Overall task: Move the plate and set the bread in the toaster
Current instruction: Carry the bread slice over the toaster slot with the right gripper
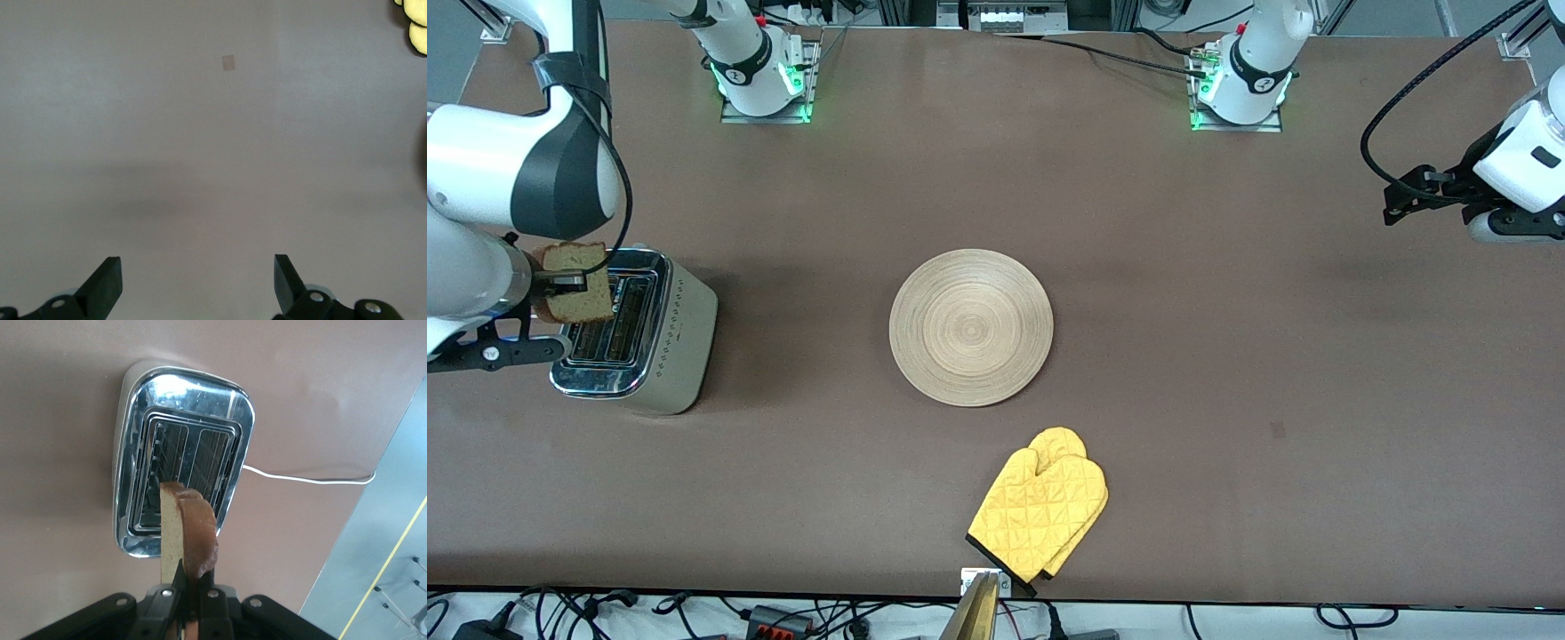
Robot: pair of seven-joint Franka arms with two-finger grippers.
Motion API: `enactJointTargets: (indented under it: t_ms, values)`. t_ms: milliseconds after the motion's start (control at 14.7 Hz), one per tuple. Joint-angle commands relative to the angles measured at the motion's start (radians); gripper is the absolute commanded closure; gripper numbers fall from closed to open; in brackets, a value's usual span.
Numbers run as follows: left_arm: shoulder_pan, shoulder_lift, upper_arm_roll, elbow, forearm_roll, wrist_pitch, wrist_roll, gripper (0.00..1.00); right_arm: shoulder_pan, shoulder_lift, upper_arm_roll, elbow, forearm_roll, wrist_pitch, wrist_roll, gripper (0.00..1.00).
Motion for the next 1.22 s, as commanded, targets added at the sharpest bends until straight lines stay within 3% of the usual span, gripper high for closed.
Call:
enactJointTargets:
  t_ms: [0, 746, 882, 1153]
  values:
    - [0.003, 0.000, 0.005, 0.014, -0.014, -0.017, 0.011, 0.00, -0.009, 0.035, -0.004, 0.034, -0.014, 0.020, -0.019, 1.00]
    - [0.012, 0.003, 0.005, 0.014, -0.015, -0.020, 0.011, 0.00, -0.015, 0.092, 0.001, 0.033, 0.001, 0.074, 0.017, 1.00]
    - [0.012, 0.004, 0.005, 0.014, -0.015, -0.020, 0.011, 0.00, -0.018, 0.098, 0.001, 0.030, 0.050, 0.072, 0.056, 1.00]
    - [0.012, 0.004, 0.005, 0.014, -0.015, -0.020, 0.011, 0.00, -0.015, 0.104, 0.001, 0.025, 0.056, 0.087, 0.070, 1.00]
